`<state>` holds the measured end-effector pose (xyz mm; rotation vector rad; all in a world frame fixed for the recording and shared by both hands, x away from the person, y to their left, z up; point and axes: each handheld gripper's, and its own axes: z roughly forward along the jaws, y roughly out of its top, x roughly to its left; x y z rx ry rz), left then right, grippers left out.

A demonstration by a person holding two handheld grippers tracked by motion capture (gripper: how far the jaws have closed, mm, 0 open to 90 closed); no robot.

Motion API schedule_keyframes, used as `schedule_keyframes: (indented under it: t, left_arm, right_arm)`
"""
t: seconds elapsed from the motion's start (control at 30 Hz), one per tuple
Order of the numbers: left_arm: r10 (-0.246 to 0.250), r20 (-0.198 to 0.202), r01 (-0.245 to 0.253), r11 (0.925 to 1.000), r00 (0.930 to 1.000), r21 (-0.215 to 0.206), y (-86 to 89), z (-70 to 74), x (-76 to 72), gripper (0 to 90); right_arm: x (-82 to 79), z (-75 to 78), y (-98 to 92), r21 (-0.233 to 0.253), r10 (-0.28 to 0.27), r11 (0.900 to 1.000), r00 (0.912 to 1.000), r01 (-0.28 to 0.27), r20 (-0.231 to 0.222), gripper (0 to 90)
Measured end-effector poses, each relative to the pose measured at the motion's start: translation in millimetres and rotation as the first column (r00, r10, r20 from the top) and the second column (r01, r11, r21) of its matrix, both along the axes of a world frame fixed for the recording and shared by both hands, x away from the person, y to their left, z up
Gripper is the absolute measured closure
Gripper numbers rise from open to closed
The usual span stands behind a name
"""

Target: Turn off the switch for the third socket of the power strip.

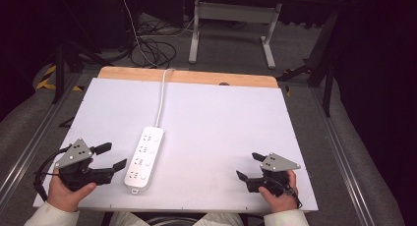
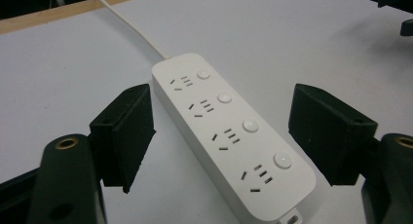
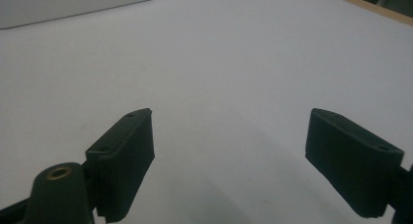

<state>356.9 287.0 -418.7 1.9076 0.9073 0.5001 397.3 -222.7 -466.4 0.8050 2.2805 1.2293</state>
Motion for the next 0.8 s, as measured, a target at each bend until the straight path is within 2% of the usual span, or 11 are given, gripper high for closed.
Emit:
schedule_keyframes:
  t: [0.33,0.43,0.57,0.6,0.8]
  left_arm:
    - [-0.050,-0.010,0.051,0.9986,0.9987,0.017,-20.9,10.7,9.9,25.4]
    - [-0.068,-0.021,0.068,0.9977,0.9975,0.009,-24.7,11.4,11.6,25.2]
    - [-0.082,-0.032,0.082,0.9965,0.9961,0.014,-29.9,11.4,14.8,25.2]
    - [-0.085,-0.024,0.085,0.9960,0.9961,0.027,-30.5,11.8,16.0,25.2]
    - [-0.099,-0.047,0.100,0.9948,0.9940,0.020,-39.6,12.1,20.2,25.2]
  right_arm:
    - [0.4,-0.6,0.0,0.003,0.008,1.000,1.0000,-0.008,-0.003,18.4]
    - [0.8,-0.9,0.1,0.004,0.011,1.000,0.9999,-0.011,-0.007,18.4]
    - [1.3,-1.4,0.7,0.002,0.017,1.000,0.9998,-0.017,-0.007,18.4]
    - [1.3,-1.4,0.7,0.002,0.016,1.000,0.9998,-0.016,-0.007,18.5]
    - [1.7,-1.8,1.6,0.001,0.020,1.000,0.9998,-0.020,-0.010,18.4]
